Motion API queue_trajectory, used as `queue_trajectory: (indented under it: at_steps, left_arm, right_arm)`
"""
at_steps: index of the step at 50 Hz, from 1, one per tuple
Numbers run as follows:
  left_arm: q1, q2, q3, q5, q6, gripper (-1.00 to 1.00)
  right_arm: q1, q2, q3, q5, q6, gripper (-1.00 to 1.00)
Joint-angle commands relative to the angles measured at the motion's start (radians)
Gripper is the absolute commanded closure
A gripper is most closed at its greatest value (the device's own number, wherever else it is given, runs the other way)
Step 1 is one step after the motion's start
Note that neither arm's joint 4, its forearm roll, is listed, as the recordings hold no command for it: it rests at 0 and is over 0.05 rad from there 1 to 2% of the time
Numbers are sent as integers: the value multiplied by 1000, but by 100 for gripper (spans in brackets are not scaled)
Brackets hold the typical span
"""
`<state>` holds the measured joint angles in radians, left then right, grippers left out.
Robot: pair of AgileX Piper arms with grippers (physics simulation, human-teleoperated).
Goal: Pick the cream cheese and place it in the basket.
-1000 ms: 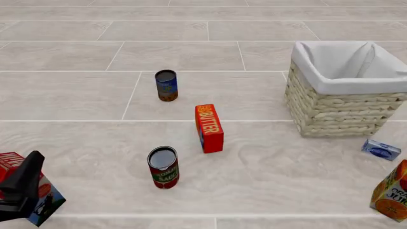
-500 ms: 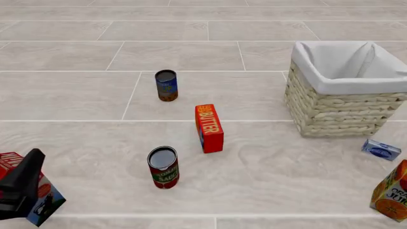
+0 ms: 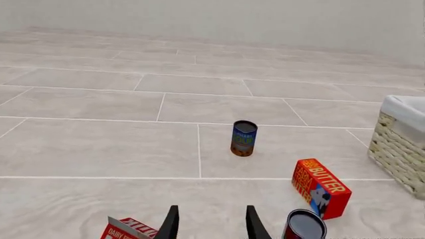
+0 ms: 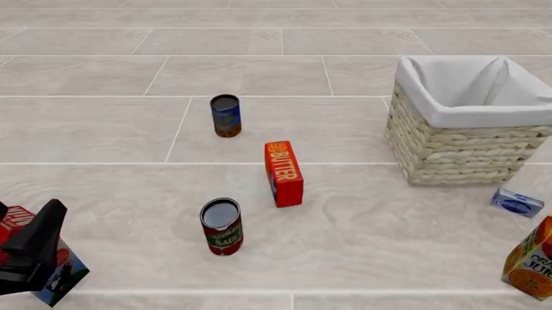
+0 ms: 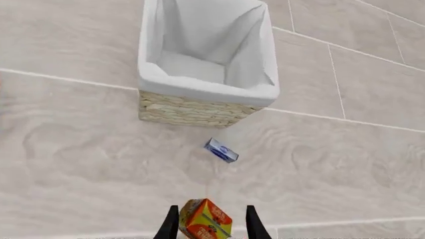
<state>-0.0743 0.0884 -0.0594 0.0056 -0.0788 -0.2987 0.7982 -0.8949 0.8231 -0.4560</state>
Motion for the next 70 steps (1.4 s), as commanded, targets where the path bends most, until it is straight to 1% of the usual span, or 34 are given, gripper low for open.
queue_trajectory:
  at_steps: [1, 3, 6, 11, 12, 15, 18, 20, 23, 27, 30, 33, 36, 39, 40, 43, 46, 48, 50, 52, 54, 56, 58, 59, 70]
  left_arm:
    - [-6, 13, 7, -13, 5, -100]
    - [-10, 13, 8, -14, 7, -100]
    - [-10, 14, 8, -14, 9, -100]
    - [-8, 17, 14, -22, 8, -100]
    - [-7, 23, 11, -21, -6, -100]
    - [-5, 23, 10, -21, -2, -100]
    - [-5, 24, 11, -22, -1, -100]
    - [-4, 23, 11, -22, -1, -100]
    - [-4, 19, 8, -16, 1, -100]
    - [-3, 21, 9, -18, 2, -100]
    - [-1, 23, 10, -21, 3, -100]
    - [1, 31, 14, -32, 4, -100]
    - [2, 34, 14, -35, 4, -100]
    - [1, 37, 18, -42, 6, -100]
    - [1, 34, 14, -35, 5, -100]
    - [1, 36, 15, -37, 6, -100]
    - [1, 37, 14, -36, 7, -100]
    - [2, 36, 15, -36, 7, -100]
    - [1, 34, 14, -35, 10, -100]
    - [1, 25, 12, -28, 11, -100]
    - [3, 16, 5, -16, -3, -100]
    - [0, 14, 6, -16, 5, -100]
    - [0, 15, 9, -19, 4, -100]
    - [0, 14, 8, -17, 5, -100]
    - [1, 28, 15, -34, 8, -100]
  right_arm:
    - [-41, 144, -14, -34, -69, -100]
    - [-50, 173, 6, -54, -84, -100]
    - [-57, 202, 14, -87, -91, -100]
    - [-46, 237, 6, -106, -92, -100]
    - [-50, 248, 2, -110, -89, -100]
    - [-55, 272, 8, -127, -103, -100]
    - [-60, 298, 7, -137, -98, -100]
    - [-69, 322, 16, -157, -115, -100]
    - [-77, 349, 7, -177, -123, -100]
    - [-76, 377, 17, -194, -122, -100]
    - [-87, 403, 26, -220, -140, -100]
    - [-89, 426, 33, -236, -143, -100]
    - [-108, 452, 57, -262, -182, -100]
    - [-120, 470, 58, -277, -190, -100]
    - [-134, 486, 64, -292, -206, -100]
    - [-139, 513, 64, -317, -209, -100]
    - [-140, 532, 60, -326, -223, -100]
    - [-139, 542, 45, -324, -219, -100]
    - [-145, 550, 48, -330, -245, -100]
    - [-146, 555, 44, -330, -247, -100]
    - [-148, 573, 32, -339, -245, -100]
    - [-150, 584, 39, -351, -257, -100]
    - [-149, 591, 36, -354, -252, -100]
    - [-151, 591, 43, -363, -269, -100]
    - [-139, 637, 27, -394, -268, -100]
